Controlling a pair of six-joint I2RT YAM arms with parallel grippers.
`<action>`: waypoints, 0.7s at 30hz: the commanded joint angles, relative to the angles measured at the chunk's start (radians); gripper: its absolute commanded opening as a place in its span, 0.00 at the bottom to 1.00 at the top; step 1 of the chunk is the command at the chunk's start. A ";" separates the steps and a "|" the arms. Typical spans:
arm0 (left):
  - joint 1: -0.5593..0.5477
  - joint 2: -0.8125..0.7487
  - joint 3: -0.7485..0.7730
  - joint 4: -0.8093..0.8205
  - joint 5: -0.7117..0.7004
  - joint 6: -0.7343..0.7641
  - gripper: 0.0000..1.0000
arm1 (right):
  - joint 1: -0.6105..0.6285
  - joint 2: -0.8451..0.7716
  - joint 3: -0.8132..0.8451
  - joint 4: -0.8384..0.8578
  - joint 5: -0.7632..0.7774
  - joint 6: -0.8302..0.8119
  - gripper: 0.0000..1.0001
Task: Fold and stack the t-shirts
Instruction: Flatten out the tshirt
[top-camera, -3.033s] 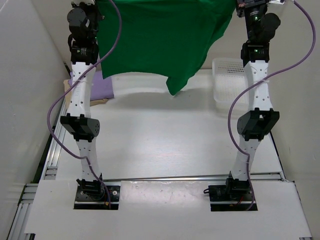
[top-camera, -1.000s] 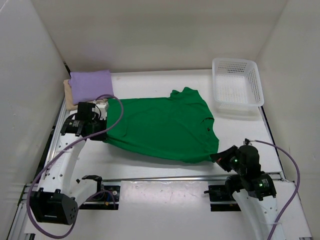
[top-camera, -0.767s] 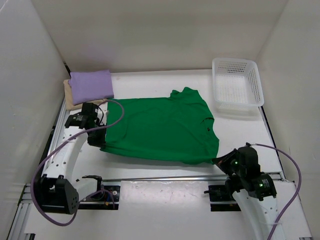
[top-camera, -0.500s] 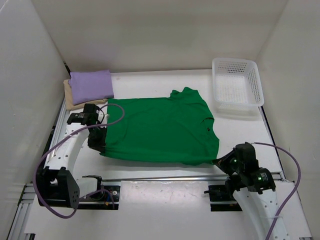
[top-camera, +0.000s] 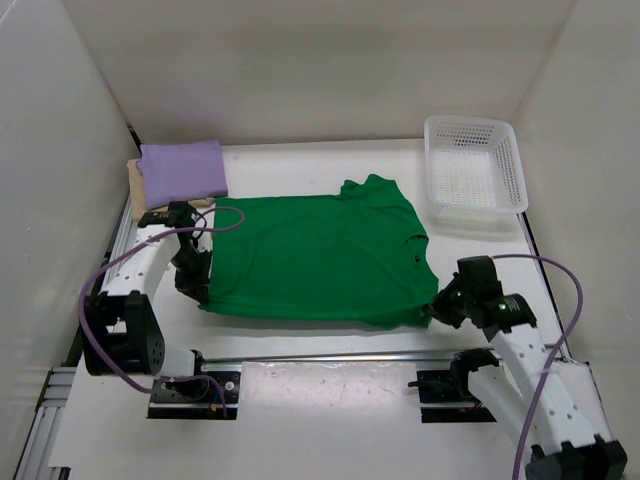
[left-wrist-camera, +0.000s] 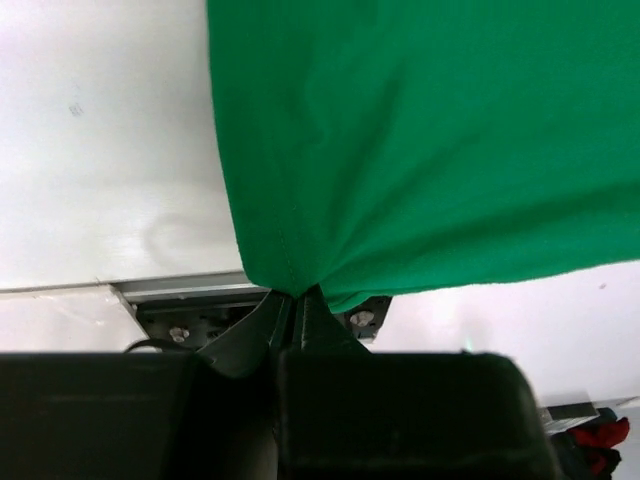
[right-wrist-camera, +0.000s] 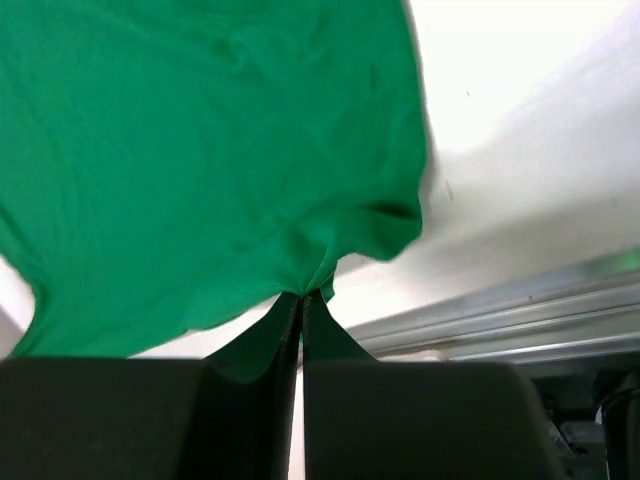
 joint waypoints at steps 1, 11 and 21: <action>0.013 0.032 0.091 0.039 0.020 0.000 0.10 | 0.004 0.113 0.073 0.156 0.024 -0.095 0.00; 0.054 0.360 0.297 0.027 0.087 0.000 0.10 | -0.065 0.565 0.254 0.314 -0.014 -0.266 0.00; 0.054 0.480 0.407 0.027 0.106 0.000 0.11 | -0.083 0.751 0.379 0.346 -0.014 -0.344 0.00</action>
